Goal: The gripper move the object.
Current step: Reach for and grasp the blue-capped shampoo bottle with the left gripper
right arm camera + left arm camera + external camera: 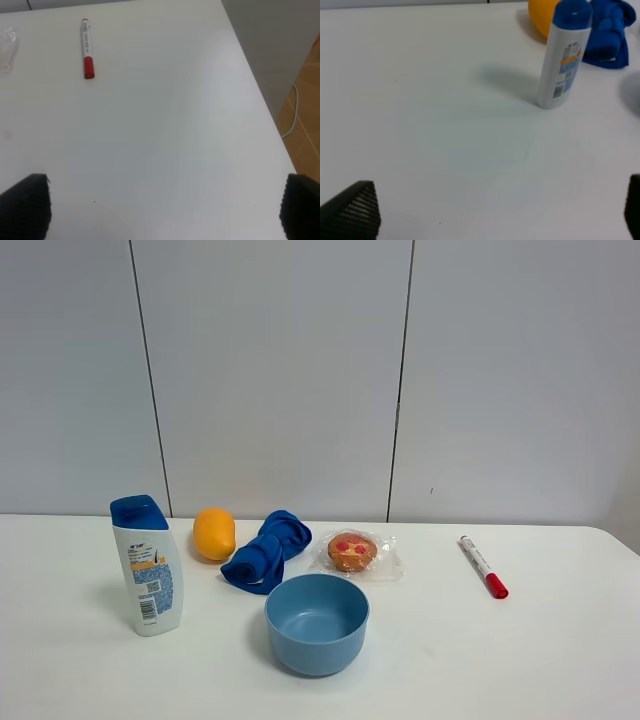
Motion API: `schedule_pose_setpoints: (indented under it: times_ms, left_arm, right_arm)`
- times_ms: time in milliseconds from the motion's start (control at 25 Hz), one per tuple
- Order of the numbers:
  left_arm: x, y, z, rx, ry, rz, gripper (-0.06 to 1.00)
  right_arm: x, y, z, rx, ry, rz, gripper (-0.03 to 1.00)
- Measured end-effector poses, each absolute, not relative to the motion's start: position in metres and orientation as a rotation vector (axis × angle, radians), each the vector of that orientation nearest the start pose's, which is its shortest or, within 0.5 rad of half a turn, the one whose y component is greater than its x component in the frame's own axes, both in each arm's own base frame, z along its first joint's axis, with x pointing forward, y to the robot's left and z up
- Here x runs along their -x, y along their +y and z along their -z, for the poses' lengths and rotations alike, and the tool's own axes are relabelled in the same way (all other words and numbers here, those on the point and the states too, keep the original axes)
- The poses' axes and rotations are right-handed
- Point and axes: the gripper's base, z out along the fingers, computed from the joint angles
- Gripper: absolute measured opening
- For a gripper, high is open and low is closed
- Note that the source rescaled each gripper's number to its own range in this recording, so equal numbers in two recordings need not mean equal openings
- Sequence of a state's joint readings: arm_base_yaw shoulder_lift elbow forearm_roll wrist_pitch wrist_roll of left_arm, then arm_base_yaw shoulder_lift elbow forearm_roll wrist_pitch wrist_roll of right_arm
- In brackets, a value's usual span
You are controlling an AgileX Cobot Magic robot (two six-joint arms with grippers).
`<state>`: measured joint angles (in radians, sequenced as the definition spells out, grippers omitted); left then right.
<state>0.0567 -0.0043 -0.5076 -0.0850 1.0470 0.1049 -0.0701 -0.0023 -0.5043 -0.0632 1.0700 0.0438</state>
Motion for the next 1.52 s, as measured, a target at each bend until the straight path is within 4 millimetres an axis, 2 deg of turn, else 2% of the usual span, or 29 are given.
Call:
schedule_pose_setpoints:
  times_ms: [1000, 1160, 1320, 1520]
  left_arm:
    - [0.006, -0.008, -0.281, -0.053, 2.014, 0.012, 1.00]
    - [0.005, -0.014, -0.296, -0.053, 1.928, 0.098, 1.00]
    - [-0.013, -0.017, -0.317, -0.060, 1.811, 0.159, 1.00]
    - [-0.050, -0.013, -0.330, -0.110, 1.764, 0.092, 1.00]
  right_arm:
    - [0.007, -0.005, -0.278, -0.120, 2.043, 0.092, 1.00]
    - [0.007, -0.005, -0.278, -0.120, 2.043, 0.092, 1.00]
    - [0.007, -0.005, -0.278, -0.120, 2.043, 0.092, 1.00]
    - [0.007, -0.005, -0.278, -0.120, 2.043, 0.092, 1.00]
